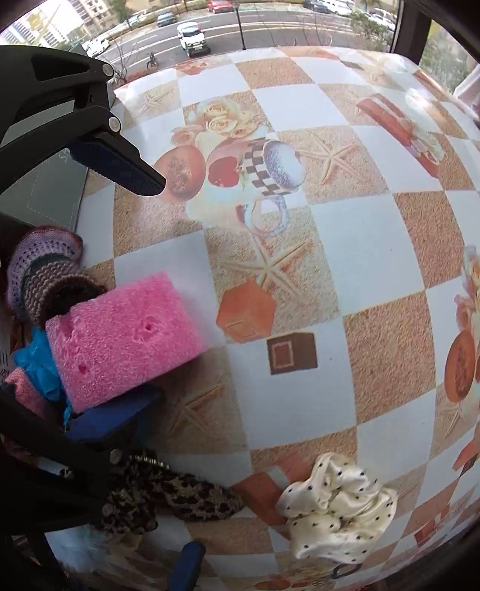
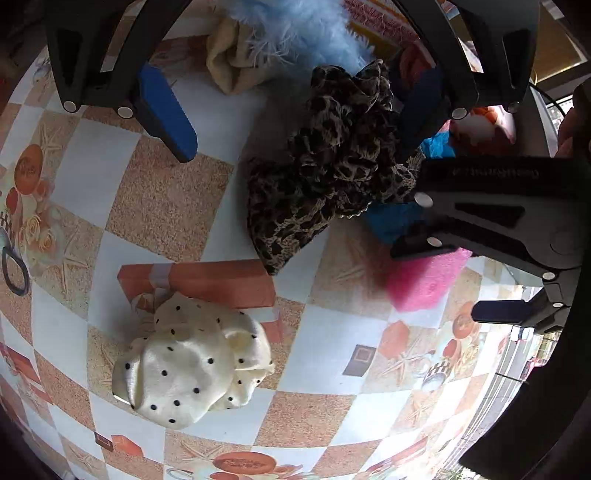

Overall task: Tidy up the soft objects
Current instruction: 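Grasp the second pink sponge with the left tool while the right tool grasps the leopard scarf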

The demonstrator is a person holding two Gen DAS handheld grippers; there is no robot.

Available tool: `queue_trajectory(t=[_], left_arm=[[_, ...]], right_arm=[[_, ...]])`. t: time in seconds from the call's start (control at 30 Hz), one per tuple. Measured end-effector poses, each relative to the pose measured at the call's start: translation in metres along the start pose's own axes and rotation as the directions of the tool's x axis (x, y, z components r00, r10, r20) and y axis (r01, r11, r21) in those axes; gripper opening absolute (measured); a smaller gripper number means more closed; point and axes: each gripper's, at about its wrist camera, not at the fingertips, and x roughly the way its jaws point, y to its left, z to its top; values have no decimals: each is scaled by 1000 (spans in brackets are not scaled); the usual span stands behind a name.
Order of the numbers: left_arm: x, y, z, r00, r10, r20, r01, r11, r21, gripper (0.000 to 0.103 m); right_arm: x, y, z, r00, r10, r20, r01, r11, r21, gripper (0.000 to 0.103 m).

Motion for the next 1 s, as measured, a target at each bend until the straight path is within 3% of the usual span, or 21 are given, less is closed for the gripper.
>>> queue_trajectory(t=[0.1, 0.2, 0.37, 0.47, 0.63, 0.83, 1.0], left_arm=[[-1, 26, 6, 1000, -8, 27, 11, 994, -107, 102], [-14, 50, 1, 994, -90, 54, 99, 976, -192, 103], [-16, 70, -17, 982, -189, -1, 181, 940, -290, 103], [-2, 77, -30, 969, -242, -58, 205, 909, -363, 103], [14, 74, -36, 955, -287, -80, 227, 875, -428, 103], [33, 69, -37, 942, -312, -119, 225, 856, -465, 98], [42, 50, -39, 945, -290, -155, 195, 873, -447, 85]], right_arm=[[-7, -23, 0, 982, -188, 35, 186, 981, 58, 103], [-22, -68, -7, 967, -251, 47, 240, 954, 178, 103], [-52, -109, -26, 983, -147, 113, 109, 950, 292, 103], [-60, -103, -32, 982, -111, 151, 66, 959, 277, 103], [-57, -79, -21, 979, -95, 178, 59, 979, 197, 103], [-36, -49, 14, 977, -116, 180, 95, 988, 126, 103], [-17, -45, 26, 979, -128, 157, 113, 988, 101, 103]])
